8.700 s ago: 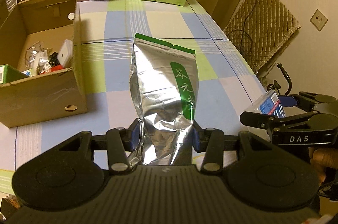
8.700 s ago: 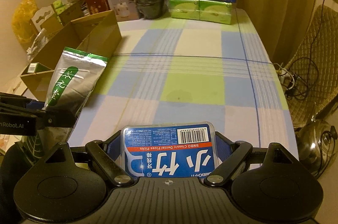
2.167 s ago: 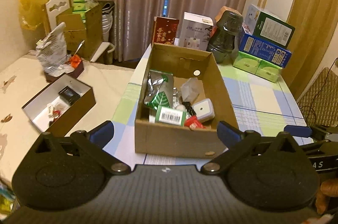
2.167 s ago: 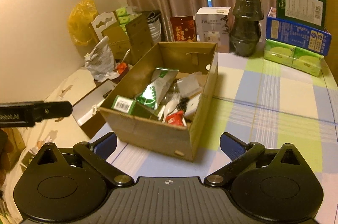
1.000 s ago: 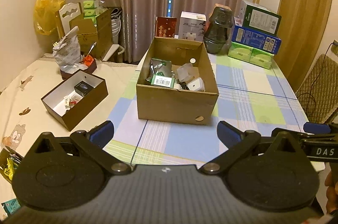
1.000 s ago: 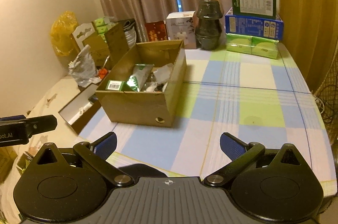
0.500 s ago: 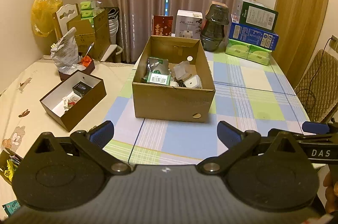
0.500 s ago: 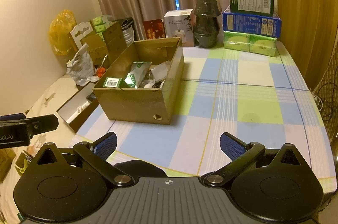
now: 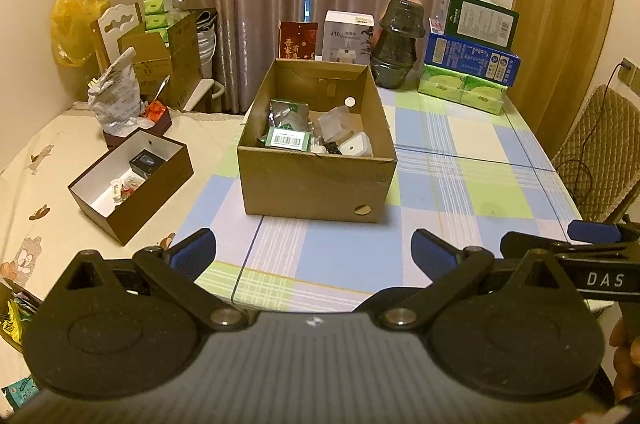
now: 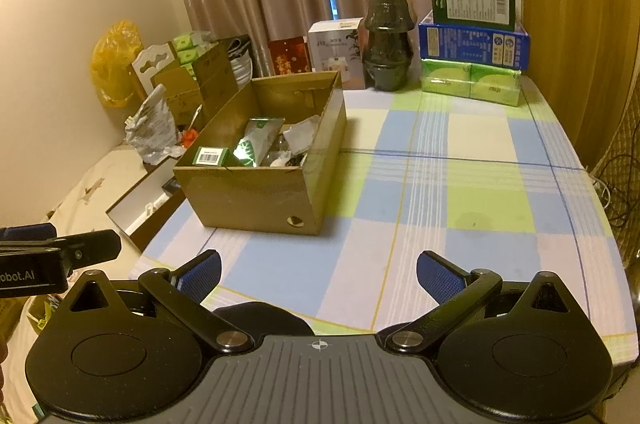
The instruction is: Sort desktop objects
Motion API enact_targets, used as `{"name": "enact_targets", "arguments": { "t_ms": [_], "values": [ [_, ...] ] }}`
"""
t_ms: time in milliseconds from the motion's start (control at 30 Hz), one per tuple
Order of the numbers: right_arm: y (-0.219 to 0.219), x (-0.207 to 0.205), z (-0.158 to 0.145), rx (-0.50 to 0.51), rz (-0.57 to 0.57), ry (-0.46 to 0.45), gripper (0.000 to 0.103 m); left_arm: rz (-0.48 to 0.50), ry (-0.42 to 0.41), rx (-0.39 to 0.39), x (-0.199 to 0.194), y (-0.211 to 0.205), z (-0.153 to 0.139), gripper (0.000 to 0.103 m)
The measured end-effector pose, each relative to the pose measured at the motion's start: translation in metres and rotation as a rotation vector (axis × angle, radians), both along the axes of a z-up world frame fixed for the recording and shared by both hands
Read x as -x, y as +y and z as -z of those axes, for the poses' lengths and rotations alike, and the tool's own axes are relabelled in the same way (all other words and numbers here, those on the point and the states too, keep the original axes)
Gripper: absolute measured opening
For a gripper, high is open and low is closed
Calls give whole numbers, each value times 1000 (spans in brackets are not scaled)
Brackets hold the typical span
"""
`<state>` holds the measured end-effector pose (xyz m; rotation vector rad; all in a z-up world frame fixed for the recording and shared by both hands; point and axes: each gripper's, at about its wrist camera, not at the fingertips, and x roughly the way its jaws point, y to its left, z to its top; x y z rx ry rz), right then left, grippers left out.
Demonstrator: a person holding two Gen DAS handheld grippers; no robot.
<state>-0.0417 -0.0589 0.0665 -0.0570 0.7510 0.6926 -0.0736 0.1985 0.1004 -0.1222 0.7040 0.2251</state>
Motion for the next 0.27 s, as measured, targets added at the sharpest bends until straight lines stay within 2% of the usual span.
{"name": "enact_targets", "arguments": {
  "t_ms": [267],
  "values": [
    [-1,-2,7,8,6,7,101,15,-3,0,0,-2,5,102]
  ]
}}
